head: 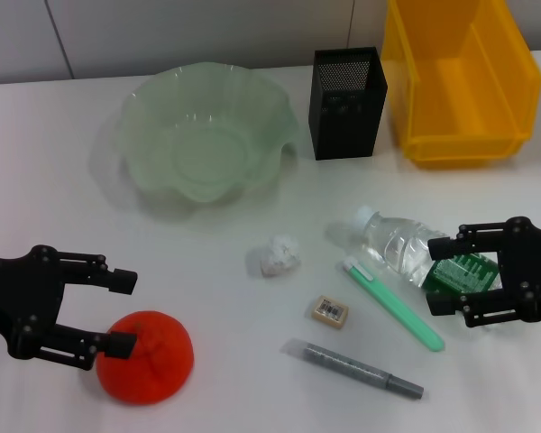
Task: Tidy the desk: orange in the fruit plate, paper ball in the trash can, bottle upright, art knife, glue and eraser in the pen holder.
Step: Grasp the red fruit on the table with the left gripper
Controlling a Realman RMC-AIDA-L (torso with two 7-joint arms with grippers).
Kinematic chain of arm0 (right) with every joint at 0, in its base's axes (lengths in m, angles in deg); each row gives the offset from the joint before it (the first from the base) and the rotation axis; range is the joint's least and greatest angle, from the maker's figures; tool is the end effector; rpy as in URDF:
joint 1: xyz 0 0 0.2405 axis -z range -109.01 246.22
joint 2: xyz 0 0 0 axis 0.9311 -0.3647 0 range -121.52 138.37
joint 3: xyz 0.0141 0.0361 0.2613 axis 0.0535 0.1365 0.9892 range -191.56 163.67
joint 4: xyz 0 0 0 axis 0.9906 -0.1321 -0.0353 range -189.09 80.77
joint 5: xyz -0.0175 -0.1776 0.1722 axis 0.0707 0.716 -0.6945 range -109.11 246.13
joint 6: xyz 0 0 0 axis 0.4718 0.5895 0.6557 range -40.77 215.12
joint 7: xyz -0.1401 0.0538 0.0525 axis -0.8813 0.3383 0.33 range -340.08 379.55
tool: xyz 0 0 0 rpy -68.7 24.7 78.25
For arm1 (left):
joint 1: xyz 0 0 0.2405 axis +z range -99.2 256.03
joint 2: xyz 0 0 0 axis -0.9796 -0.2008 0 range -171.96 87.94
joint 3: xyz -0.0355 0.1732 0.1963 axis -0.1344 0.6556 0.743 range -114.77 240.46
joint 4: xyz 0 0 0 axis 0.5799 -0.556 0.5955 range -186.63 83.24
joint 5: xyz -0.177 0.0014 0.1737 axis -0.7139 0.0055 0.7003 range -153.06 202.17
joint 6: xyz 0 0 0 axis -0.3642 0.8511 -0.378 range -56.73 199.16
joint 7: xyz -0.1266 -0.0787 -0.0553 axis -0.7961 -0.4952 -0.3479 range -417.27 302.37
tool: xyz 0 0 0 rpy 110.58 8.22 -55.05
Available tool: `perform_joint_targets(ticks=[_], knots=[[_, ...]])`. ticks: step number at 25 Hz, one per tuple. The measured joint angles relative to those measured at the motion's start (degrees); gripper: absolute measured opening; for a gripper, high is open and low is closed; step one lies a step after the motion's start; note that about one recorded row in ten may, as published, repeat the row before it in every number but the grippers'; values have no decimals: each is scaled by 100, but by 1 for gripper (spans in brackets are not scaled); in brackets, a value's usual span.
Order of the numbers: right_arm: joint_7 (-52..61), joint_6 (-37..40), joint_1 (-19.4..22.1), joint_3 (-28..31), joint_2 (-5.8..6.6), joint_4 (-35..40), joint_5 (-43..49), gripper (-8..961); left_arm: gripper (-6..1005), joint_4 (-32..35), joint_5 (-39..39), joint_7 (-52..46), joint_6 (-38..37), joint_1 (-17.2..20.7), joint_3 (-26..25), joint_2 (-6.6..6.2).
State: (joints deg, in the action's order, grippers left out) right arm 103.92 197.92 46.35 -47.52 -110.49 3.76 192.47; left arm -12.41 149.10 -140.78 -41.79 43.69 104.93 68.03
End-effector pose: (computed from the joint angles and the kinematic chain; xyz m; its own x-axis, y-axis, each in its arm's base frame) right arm 0.3033 0.3059 0.0561 0.8569 -0.3430 -0.3848 -0.4002 -0.9132 -0.0772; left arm -0.2727 0.3415 0.0440 0.8992 0.3290 0.2885 0.2880 -0.9413 0.1759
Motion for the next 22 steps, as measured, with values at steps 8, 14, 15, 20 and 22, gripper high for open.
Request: perform_joint_targets(ticks=[8,14,15,20,22], knots=[[-17,0,-6,0,0,0,1,756,815,8,0,-36,2,10,1,-6],[-17,-1,12,0,0,0,-12,757,815,10,-1,-52,10,17,-1,-9],[-17,-1,12,0,0,0,-12,757,815,12,-2,-60,10,20,-3,-9],[-16,-1,36,16,13,0,-20,757,816,387,-4,-540,-5,93,5,47],[-12,-1,42,35,27,0,-22,757,816,664,25,-734,-16,158,54,123]])
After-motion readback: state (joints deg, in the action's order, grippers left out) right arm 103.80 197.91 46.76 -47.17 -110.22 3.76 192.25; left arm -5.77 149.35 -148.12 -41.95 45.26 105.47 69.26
